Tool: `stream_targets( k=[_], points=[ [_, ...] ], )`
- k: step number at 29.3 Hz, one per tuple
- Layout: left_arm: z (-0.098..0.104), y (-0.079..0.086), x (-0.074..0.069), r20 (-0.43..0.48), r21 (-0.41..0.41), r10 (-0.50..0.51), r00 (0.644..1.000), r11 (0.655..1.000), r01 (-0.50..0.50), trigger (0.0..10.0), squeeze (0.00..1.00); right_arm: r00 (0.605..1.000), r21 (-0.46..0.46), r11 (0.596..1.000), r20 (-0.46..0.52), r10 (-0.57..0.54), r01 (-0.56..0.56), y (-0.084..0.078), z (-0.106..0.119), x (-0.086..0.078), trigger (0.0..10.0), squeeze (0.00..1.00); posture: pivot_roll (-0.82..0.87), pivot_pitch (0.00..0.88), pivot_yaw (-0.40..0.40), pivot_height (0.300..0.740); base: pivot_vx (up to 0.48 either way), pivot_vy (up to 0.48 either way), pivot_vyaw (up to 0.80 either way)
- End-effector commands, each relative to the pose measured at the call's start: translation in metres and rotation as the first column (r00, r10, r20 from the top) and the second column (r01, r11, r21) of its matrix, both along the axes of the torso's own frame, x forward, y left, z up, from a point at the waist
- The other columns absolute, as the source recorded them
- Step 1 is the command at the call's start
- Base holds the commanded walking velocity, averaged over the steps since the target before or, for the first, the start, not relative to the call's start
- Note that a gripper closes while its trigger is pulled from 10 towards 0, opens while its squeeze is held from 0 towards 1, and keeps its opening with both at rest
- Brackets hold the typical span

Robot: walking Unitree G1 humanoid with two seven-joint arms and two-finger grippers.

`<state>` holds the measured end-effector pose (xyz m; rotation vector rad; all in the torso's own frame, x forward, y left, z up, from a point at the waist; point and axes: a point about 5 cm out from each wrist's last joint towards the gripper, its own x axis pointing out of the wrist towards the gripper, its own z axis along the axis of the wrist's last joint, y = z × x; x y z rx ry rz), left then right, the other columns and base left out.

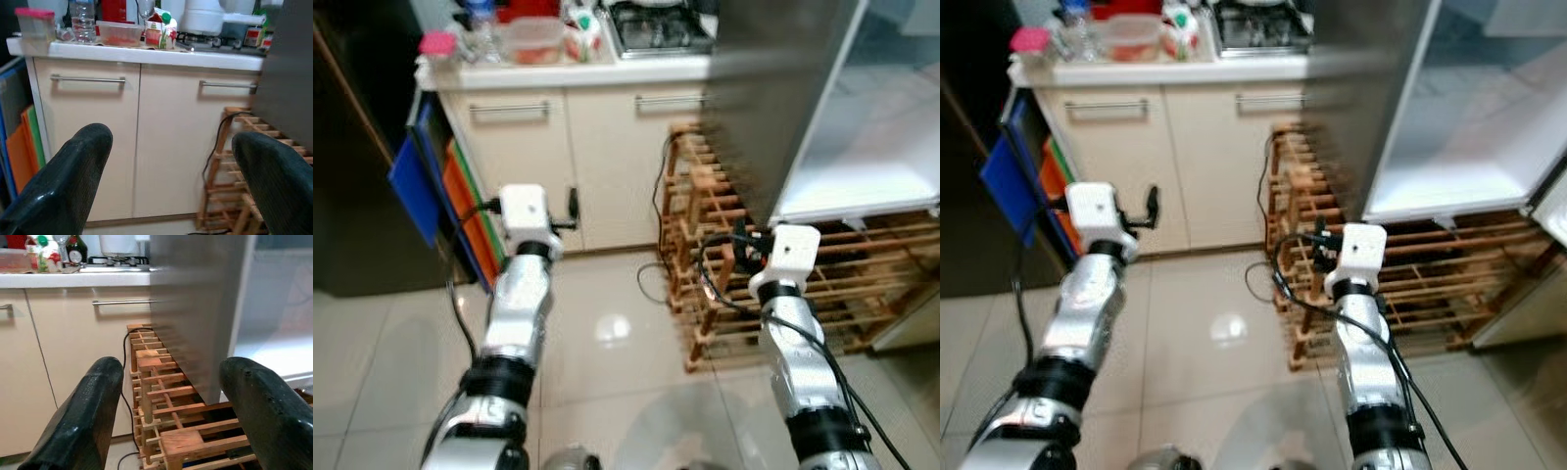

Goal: Restocking fridge

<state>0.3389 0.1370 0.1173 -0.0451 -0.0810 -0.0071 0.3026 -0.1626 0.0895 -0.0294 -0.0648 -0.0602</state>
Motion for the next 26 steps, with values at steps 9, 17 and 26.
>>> stream_targets(
  k=[9, 17, 26],
  points=[
    [0.012, 0.005, 0.004, 0.037, -0.005, 0.031, 0.999, 1.000, -0.030, 10.0, 0.00, 0.999, -0.023, 0.999, 0.030, 0.038, -0.038, 0.008, 0.008, 0.007, 10.0, 0.00, -0.05, 0.000, -0.009, 0.740, 0.480, 0.000, 0.69],
    [0.017, 0.006, 0.006, 0.054, 0.020, 0.041, 0.998, 0.999, -0.042, 10.0, 0.00, 0.999, -0.028, 0.999, 0.009, 0.031, -0.031, 0.009, 0.005, 0.008, 10.0, 0.00, -0.05, 0.000, -0.008, 0.740, 0.480, 0.000, 0.34],
    [0.027, 0.008, 0.010, 0.091, 0.063, 0.008, 0.996, 0.998, -0.014, 10.0, 1.00, 0.997, -0.039, 0.999, 0.075, -0.015, 0.018, 0.012, 0.021, 0.012, 10.0, 1.00, -0.05, 0.000, -0.011, 0.740, 0.480, 0.000, 0.00]
  ],
)
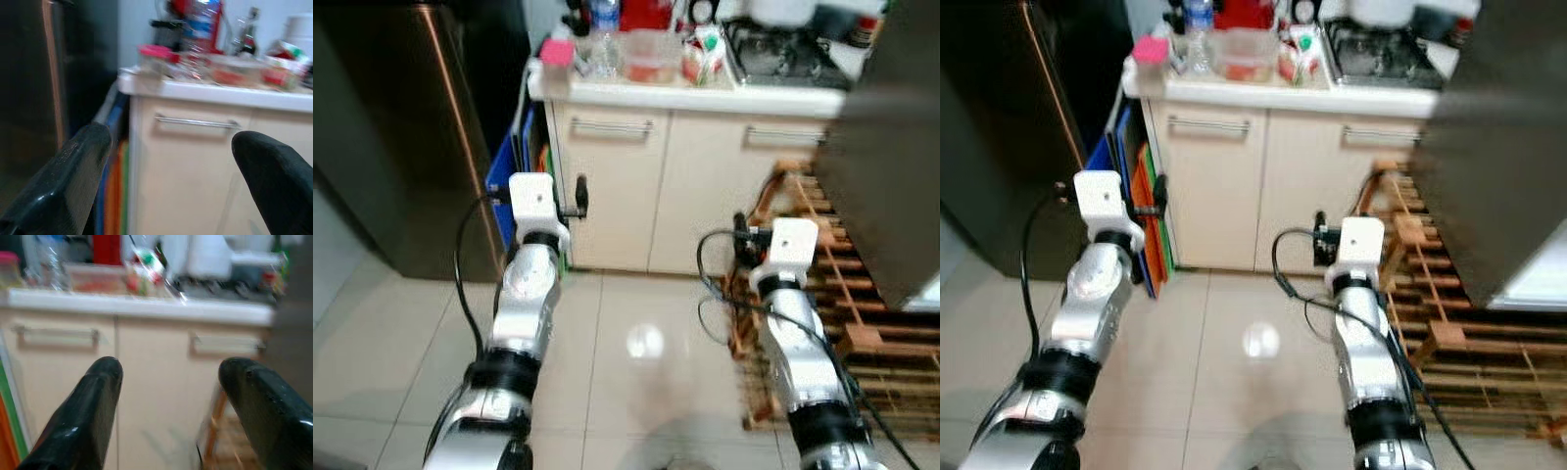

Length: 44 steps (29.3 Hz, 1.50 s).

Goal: Restocking fridge

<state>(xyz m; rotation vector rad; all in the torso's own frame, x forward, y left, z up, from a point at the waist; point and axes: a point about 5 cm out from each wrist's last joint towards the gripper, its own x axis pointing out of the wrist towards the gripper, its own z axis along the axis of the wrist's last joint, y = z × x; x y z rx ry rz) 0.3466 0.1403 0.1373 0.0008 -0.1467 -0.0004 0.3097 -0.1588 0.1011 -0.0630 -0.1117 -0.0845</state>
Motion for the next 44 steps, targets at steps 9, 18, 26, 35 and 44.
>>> stream_targets(
  k=[9, 18, 26, 35, 44],
  points=[
    [0.021, 0.000, 0.010, 0.058, 0.027, -0.053, 0.997, 0.998, 0.052, 10.0, 1.00, 0.998, -0.007, 1.000, 0.060, -0.021, 0.021, 0.013, 0.022, 0.013, 10.0, 1.00, -0.04, 0.000, -0.010, 0.740, 0.480, 0.000, 0.00],
    [0.037, -0.012, 0.011, 0.119, 0.040, -0.156, 0.980, 0.988, 0.152, 10.0, 1.00, 0.998, -0.007, 0.999, 0.057, -0.031, 0.031, 0.011, 0.022, 0.014, 10.0, 0.00, -0.04, 0.000, -0.007, 0.740, 0.480, 0.000, 0.00],
    [0.043, -0.015, 0.007, 0.147, 0.020, -0.191, 0.971, 0.982, 0.190, 10.0, 1.00, 0.998, -0.013, 0.999, 0.052, -0.033, 0.034, 0.011, 0.022, 0.013, 10.0, 0.00, -0.05, 0.000, -0.003, 0.740, 0.480, 0.000, 0.00],
    [0.063, -0.016, -0.003, 0.195, 0.038, -0.210, 0.958, 0.978, 0.207, 10.0, 0.00, 0.998, -0.016, 0.999, 0.053, -0.027, 0.028, 0.012, 0.023, 0.010, 10.0, 0.00, -0.05, 0.000, -0.003, 0.740, 0.206, 0.000, 0.00],
    [0.080, -0.030, 0.000, 0.182, 0.035, -0.260, 0.948, 0.966, 0.258, 10.0, 0.00, 0.999, -0.021, 1.000, 0.050, -0.013, 0.014, 0.011, 0.024, 0.004, 10.0, 0.00, -0.06, 0.001, -0.012, 0.740, 0.000, 0.000, 0.00]
  ],
)
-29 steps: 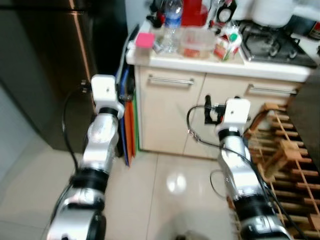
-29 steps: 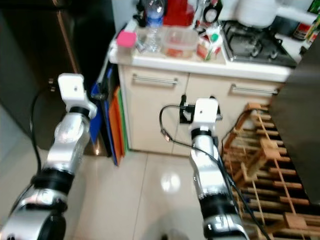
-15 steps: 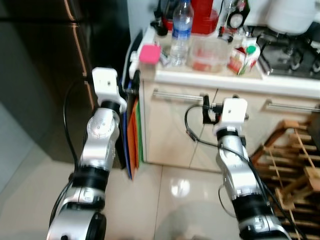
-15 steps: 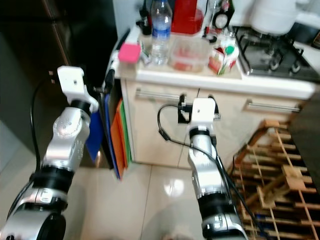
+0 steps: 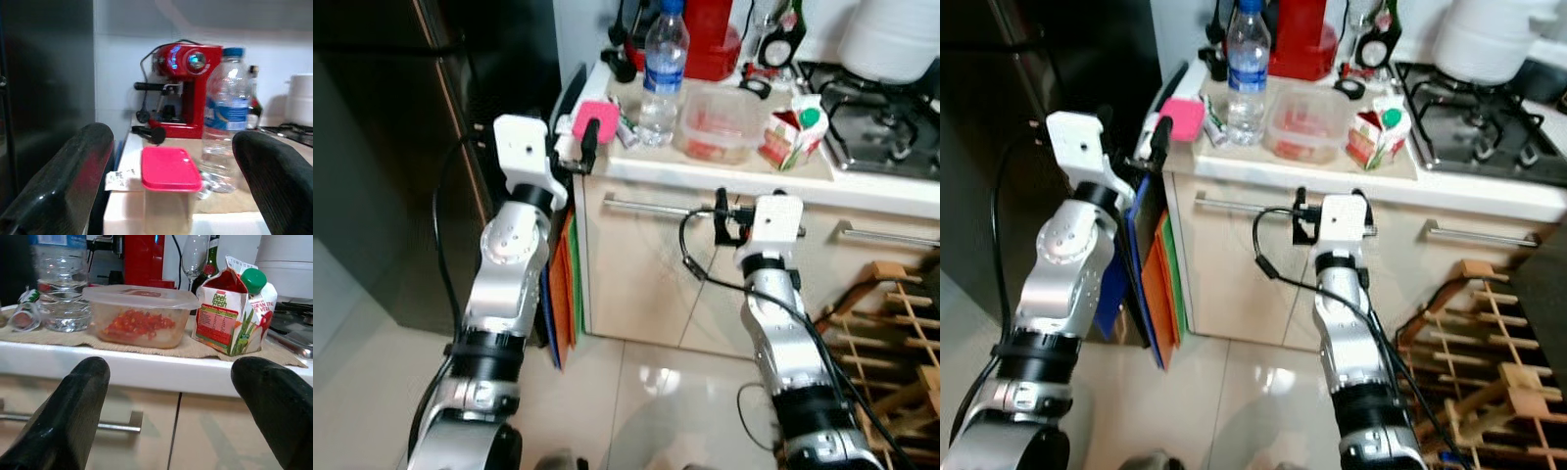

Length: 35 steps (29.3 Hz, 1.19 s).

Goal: Restocking fridge

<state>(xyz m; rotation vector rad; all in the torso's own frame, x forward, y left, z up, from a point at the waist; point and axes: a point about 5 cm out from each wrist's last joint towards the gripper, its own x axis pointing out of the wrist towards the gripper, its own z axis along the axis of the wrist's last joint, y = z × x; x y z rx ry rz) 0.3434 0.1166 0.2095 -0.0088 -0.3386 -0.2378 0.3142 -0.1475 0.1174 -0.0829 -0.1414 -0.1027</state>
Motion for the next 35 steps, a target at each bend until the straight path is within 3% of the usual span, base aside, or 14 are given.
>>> stream_targets(
  k=[1, 7, 15, 22, 26, 28, 29, 30, 31, 33, 35],
  points=[
    [0.008, -0.007, 0.003, -0.006, 0.006, -0.026, 1.000, 1.000, 0.026, 10.0, 0.00, 1.000, -0.002, 1.000, 0.021, 0.005, -0.005, 0.000, 0.008, 0.000, 10.0, 0.00, -0.06, 0.001, -0.012, 0.740, 0.000, 0.000, 0.00],
    [0.010, -0.015, 0.017, -0.061, -0.006, -0.071, 0.996, 0.997, 0.070, 10.0, 0.00, 0.999, -0.014, 0.999, 0.023, 0.031, -0.030, 0.001, 0.014, -0.008, 10.0, 0.00, -0.11, 0.050, -0.042, 0.740, 0.000, 0.000, 0.00],
    [0.006, -0.014, 0.037, -0.145, 0.002, -0.048, 0.988, 0.999, 0.049, 10.0, 0.00, 0.999, -0.051, 0.998, 0.020, 0.038, -0.037, -0.012, 0.024, -0.020, 10.0, 0.00, -0.17, 0.083, -0.065, 0.740, 0.000, 0.000, 0.00],
    [0.013, -0.012, 0.048, -0.141, 0.007, 0.000, 0.990, 1.000, 0.001, 10.0, 0.00, 1.000, -0.044, 0.999, -0.008, 0.019, -0.019, -0.014, 0.021, -0.028, 10.0, 0.00, -0.18, 0.102, -0.046, 0.740, 0.000, 0.000, 0.00],
    [0.019, -0.007, 0.033, -0.084, -0.008, -0.006, 0.996, 1.000, 0.005, 10.0, 0.00, 1.000, -0.032, 0.999, 0.007, 0.009, -0.009, -0.012, 0.025, -0.030, 10.0, 0.00, -0.17, 0.079, -0.007, 0.740, 0.000, 0.000, 0.00],
    [0.028, 0.002, 0.001, -0.010, -0.054, -0.042, 0.999, 0.998, 0.041, 10.0, 0.00, 0.999, -0.021, 1.000, 0.039, 0.005, -0.004, -0.014, 0.034, -0.039, 10.0, 0.00, -0.12, 0.062, 0.002, 0.740, 0.000, 0.000, 0.00],
    [0.026, 0.012, -0.023, 0.008, -0.051, -0.045, 0.999, 0.998, 0.046, 10.0, 0.00, 0.999, -0.018, 1.000, 0.044, 0.004, -0.003, -0.017, 0.037, -0.049, 10.0, 0.00, -0.10, 0.053, 0.000, 0.740, 0.000, 0.000, 0.00],
    [0.026, 0.012, -0.023, 0.008, -0.051, -0.045, 0.999, 0.998, 0.046, 10.0, 0.00, 0.999, -0.018, 1.000, 0.044, 0.004, -0.003, -0.017, 0.037, -0.049, 10.0, 0.00, -0.10, 0.053, 0.000, 0.740, 0.000, 0.000, 0.00],
    [0.016, 0.021, -0.035, 0.001, -0.036, -0.021, 1.000, 0.999, 0.021, 10.0, 0.00, 0.999, -0.019, 1.000, 0.032, 0.013, -0.012, -0.018, 0.037, -0.056, 10.0, 0.00, -0.07, 0.043, -0.002, 0.740, 0.000, 0.000, 0.00],
    [0.012, 0.024, -0.038, -0.007, -0.032, -0.009, 1.000, 0.999, 0.009, 10.0, 0.00, 0.999, -0.021, 1.000, 0.028, 0.018, -0.017, -0.018, 0.036, -0.058, 10.0, 0.00, -0.07, 0.043, -0.002, 0.740, 0.000, 0.000, 0.00],
    [-0.014, 0.034, -0.050, -0.074, 0.021, 0.057, 0.996, 0.998, -0.055, 10.0, 0.00, 0.999, -0.047, 0.998, 0.026, 0.035, -0.033, -0.018, 0.039, -0.062, 10.0, 0.00, -0.05, 0.000, -0.013, 0.740, 0.000, 0.000, 0.00]
  ],
)
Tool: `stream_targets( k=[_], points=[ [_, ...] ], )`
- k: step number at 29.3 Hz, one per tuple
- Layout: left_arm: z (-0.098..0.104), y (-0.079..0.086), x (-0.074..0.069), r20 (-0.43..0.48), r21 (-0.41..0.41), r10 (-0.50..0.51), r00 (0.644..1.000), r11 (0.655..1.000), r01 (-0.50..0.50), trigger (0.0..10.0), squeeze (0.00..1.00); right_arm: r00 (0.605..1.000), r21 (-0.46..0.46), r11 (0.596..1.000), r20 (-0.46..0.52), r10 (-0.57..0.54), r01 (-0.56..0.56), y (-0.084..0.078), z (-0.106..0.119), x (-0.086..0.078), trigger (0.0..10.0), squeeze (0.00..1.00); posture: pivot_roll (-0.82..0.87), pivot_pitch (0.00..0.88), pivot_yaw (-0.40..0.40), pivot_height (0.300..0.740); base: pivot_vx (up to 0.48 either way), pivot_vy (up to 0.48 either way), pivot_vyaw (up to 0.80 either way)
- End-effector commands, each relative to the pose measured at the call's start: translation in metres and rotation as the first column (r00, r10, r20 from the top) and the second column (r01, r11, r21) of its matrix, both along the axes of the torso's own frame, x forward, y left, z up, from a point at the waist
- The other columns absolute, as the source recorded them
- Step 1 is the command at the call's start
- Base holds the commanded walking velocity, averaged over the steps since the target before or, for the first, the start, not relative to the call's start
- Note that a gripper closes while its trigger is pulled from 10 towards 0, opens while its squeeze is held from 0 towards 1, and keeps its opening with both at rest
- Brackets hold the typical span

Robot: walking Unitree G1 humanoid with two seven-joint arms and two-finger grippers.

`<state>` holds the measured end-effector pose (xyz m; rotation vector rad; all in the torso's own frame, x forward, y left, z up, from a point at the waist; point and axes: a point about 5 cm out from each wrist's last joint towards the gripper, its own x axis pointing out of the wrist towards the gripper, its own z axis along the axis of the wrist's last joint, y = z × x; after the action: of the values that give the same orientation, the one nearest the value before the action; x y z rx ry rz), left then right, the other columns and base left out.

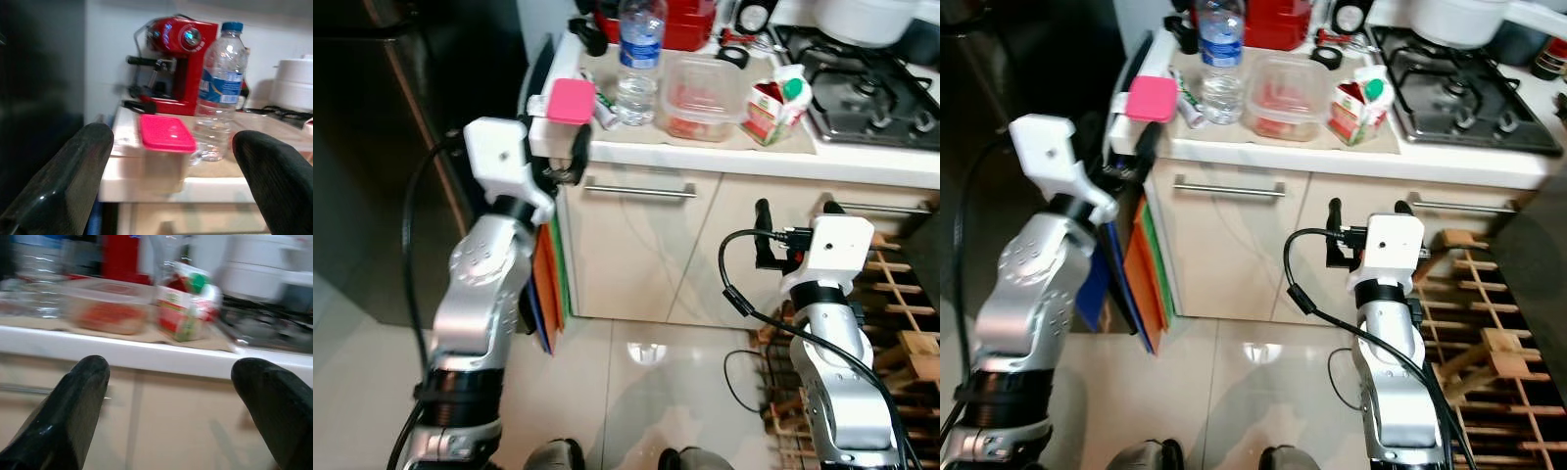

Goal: Restocking fridge

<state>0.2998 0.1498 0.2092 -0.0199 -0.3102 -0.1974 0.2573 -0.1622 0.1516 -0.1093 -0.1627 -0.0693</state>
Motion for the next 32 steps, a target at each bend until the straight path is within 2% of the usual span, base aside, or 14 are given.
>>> stream_targets(
  k=[1, 2, 4, 7, 9, 10, 11, 12, 16, 19, 28, 32],
  points=[
    [-0.026, 0.005, -0.015, -0.086, 0.061, 0.047, 0.995, 0.997, -0.042, 10.0, 0.00, 1.000, -0.026, 1.000, 0.018, 0.006, -0.005, -0.005, 0.009, -0.007, 10.0, 0.00, -0.04, 0.000, -0.015, 0.740, 0.000, 0.000, 0.00],
    [-0.034, 0.008, -0.020, -0.114, 0.079, 0.065, 0.991, 0.995, -0.056, 10.0, 0.00, 1.000, -0.031, 0.999, 0.024, 0.008, -0.007, -0.005, 0.012, -0.008, 10.0, 0.00, -0.04, 0.000, -0.015, 0.740, 0.000, 0.000, 0.00],
    [-0.036, 0.009, -0.028, -0.141, 0.071, 0.076, 0.987, 0.995, -0.066, 10.0, 0.00, 0.999, -0.034, 0.999, 0.043, 0.002, -0.001, -0.007, 0.020, -0.009, 10.0, 0.00, -0.05, 0.000, -0.017, 0.740, 0.000, 0.000, 0.00],
    [-0.020, 0.002, -0.036, -0.095, 0.061, 0.027, 0.995, 0.998, -0.021, 10.0, 0.00, 0.996, -0.046, 0.999, 0.088, -0.016, 0.020, -0.008, 0.036, -0.010, 10.0, 0.00, -0.05, 0.000, -0.024, 0.740, 0.000, 0.000, 0.00],
    [-0.003, -0.006, -0.032, -0.016, 0.058, -0.019, 1.000, 0.998, 0.020, 10.0, 0.00, 0.992, -0.054, 0.998, 0.124, -0.029, 0.036, -0.006, 0.042, -0.009, 10.0, 0.00, -0.05, 0.000, -0.021, 0.740, 0.412, 0.000, 0.00],
    [-0.003, -0.006, -0.032, -0.016, 0.058, -0.019, 1.000, 0.998, 0.020, 10.0, 0.00, 0.992, -0.054, 0.998, 0.124, -0.029, 0.036, -0.006, 0.042, -0.009, 10.0, 0.00, -0.05, 0.000, -0.021, 0.740, 0.472, 0.000, 0.00],
    [0.009, -0.016, -0.027, 0.041, 0.075, -0.061, 0.997, 0.996, 0.058, 10.0, 0.00, 0.989, -0.052, 0.997, 0.141, -0.053, 0.061, -0.006, 0.043, -0.007, 10.0, 0.00, -0.06, 0.000, -0.017, 0.740, 0.472, 0.000, 0.00],
    [0.011, -0.018, -0.026, 0.052, 0.079, -0.068, 0.996, 0.995, 0.063, 10.0, 0.00, 0.988, -0.049, 0.996, 0.141, -0.064, 0.072, -0.006, 0.043, -0.007, 10.0, 0.00, -0.06, 0.000, -0.017, 0.740, 0.472, 0.000, 0.00],
    [0.012, -0.021, -0.021, 0.050, 0.092, -0.090, 0.995, 0.992, 0.085, 10.0, 0.00, 0.988, -0.041, 0.994, 0.116, -0.099, 0.105, -0.009, 0.037, -0.004, 10.0, 0.00, -0.06, 0.000, -0.004, 0.740, 0.472, 0.000, 0.00],
    [0.011, -0.016, -0.017, 0.020, 0.082, -0.073, 0.997, 0.994, 0.071, 10.0, 0.00, 0.990, -0.036, 0.993, 0.095, -0.108, 0.112, -0.010, 0.032, -0.001, 10.0, 0.00, -0.06, 0.000, -0.003, 0.740, 0.475, 0.000, 0.00],
    [0.015, -0.018, -0.013, 0.031, 0.069, -0.057, 0.998, 0.996, 0.055, 10.0, 0.00, 0.993, -0.033, 0.995, 0.070, -0.093, 0.095, -0.006, 0.025, 0.005, 10.0, 0.00, -0.06, 0.000, -0.001, 0.740, 0.480, 0.000, 0.00],
    [0.030, -0.029, -0.009, 0.080, 0.148, -0.110, 0.991, 0.984, 0.097, 10.0, 0.00, 0.995, -0.034, 0.996, 0.066, -0.078, 0.081, -0.001, 0.022, 0.006, 10.0, 0.00, -0.05, 0.000, 0.000, 0.740, 0.472, 0.000, 0.00]
  ],
)
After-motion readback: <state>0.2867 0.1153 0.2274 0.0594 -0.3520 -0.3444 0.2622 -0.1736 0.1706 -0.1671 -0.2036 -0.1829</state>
